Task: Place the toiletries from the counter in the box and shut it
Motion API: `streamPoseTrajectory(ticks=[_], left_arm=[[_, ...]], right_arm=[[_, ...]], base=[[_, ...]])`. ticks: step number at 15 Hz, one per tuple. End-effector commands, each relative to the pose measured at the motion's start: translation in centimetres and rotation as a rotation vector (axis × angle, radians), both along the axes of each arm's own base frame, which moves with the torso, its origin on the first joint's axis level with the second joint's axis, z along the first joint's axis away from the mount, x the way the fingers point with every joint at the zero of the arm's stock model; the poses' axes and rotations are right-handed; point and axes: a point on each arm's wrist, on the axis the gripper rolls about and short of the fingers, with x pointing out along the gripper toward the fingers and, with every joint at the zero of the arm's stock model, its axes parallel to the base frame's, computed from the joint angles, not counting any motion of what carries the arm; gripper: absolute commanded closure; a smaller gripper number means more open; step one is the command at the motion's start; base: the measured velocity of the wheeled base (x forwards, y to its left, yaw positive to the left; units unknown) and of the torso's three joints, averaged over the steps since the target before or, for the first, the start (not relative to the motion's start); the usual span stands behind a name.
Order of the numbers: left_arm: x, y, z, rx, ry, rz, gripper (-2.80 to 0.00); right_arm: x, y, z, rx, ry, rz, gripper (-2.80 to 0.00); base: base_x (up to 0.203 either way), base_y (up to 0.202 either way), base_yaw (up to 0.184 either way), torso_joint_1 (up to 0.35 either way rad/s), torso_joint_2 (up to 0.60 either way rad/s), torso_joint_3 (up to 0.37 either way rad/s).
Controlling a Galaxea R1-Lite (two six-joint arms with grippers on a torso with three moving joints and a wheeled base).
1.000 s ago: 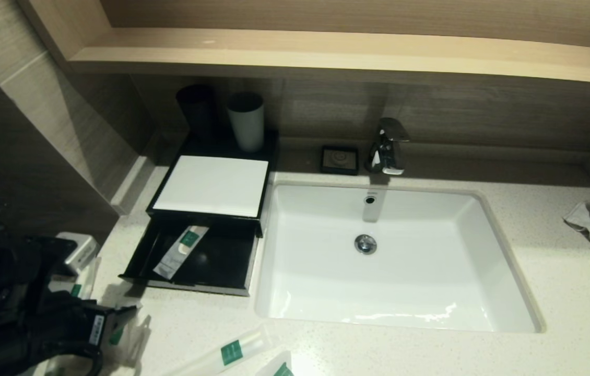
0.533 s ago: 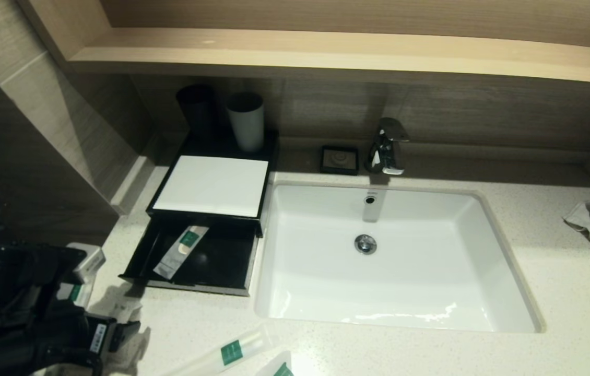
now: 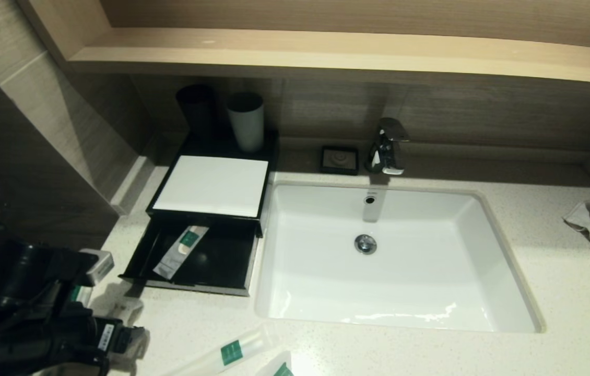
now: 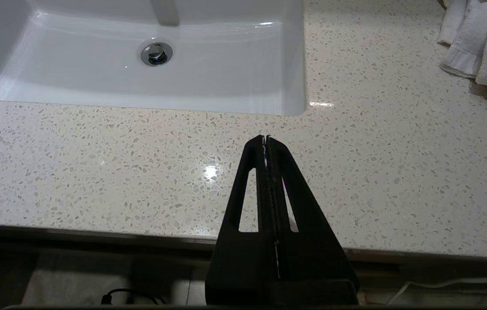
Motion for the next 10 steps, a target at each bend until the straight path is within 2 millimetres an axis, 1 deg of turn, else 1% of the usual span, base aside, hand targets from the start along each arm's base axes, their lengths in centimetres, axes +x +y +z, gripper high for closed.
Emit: streamPoseTrajectory(ticks=[1,5,6,10], left_arm=[[0.16,-0.01,-0.28,0.003,0.014,0.002,-2.80],[0.32,-0.03,-0.33,0.001,0.013,0.005,-2.80],[0.42,0.04,-0.43,0.002,0.017,0.010,0.00],[0.68,0.05,-0.70,0.005,0.023,0.010,0.00]], right_arm=[[0.00,0.00,0.00,0.000,0.000,0.000,0.00],[0.00,0.00,0.00,0.000,0.000,-0.001,0.00],[0.00,0.00,0.00,-0.001,0.000,0.000,0.00],[0.00,0.00,0.00,0.000,0.000,0.000,0.00]], base=[[0.000,0.000,0.000,0.000,0.00,0.000],[0.000,0.000,0.000,0.000,0.00,0.000],[0.000,0.000,0.000,0.000,0.00,0.000],[0.000,0.000,0.000,0.000,0.00,0.000]])
